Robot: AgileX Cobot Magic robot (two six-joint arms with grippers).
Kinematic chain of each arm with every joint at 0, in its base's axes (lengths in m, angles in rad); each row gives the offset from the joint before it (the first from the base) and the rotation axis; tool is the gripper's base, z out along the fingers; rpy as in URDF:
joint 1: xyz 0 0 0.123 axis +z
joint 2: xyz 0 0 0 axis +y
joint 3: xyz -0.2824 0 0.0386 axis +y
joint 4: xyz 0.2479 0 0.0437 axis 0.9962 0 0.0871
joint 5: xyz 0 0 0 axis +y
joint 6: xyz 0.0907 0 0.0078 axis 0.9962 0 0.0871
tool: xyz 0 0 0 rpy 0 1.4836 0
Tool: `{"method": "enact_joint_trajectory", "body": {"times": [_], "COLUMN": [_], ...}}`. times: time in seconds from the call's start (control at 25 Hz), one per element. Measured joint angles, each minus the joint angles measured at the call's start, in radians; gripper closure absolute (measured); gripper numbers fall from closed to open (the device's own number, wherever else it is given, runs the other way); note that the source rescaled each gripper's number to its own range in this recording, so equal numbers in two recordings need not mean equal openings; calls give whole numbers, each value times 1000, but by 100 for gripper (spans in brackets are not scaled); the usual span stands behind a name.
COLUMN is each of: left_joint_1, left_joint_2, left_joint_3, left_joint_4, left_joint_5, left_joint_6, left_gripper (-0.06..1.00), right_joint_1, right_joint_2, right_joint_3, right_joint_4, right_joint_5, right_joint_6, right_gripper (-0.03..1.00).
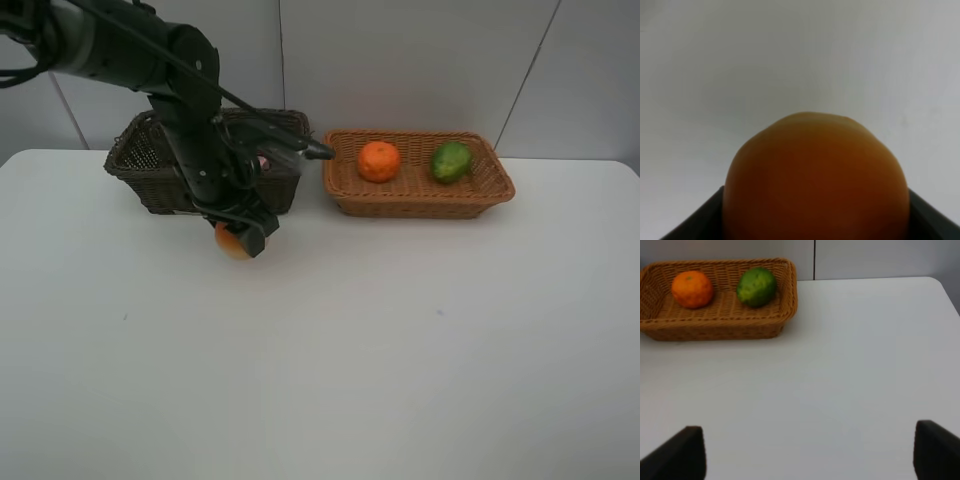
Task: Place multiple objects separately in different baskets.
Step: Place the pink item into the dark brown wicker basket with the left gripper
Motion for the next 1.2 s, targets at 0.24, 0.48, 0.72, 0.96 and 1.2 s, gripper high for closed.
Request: {"method": "enact_joint_trajectory", "body": {"times": [0.24,0.48,0.72,0.96,1.2], "left_joint_1": [-47,-62,-68,-70,-84], "left_joint_2": [5,111,258,384,432], "left_joint_3": [-186,-448,-698,-824,-829], "left_joint_4": [-42,-49,-49,-83,-120], "left_joint_5": [18,63,73,9,-93], "left_joint_6": [0,0,0,0,0], "left_gripper": [20,20,20,20,20], "right_joint_1": [0,0,0,0,0], "right_joint_2": [0,0,0,0,0], "right_joint_3": [0,0,0,0,0], "right_joint_4": [0,0,0,0,0], "right_joint_5": [0,0,0,0,0], "right_joint_6": [0,0,0,0,0], "right_gripper": [18,18,18,18,18]}}
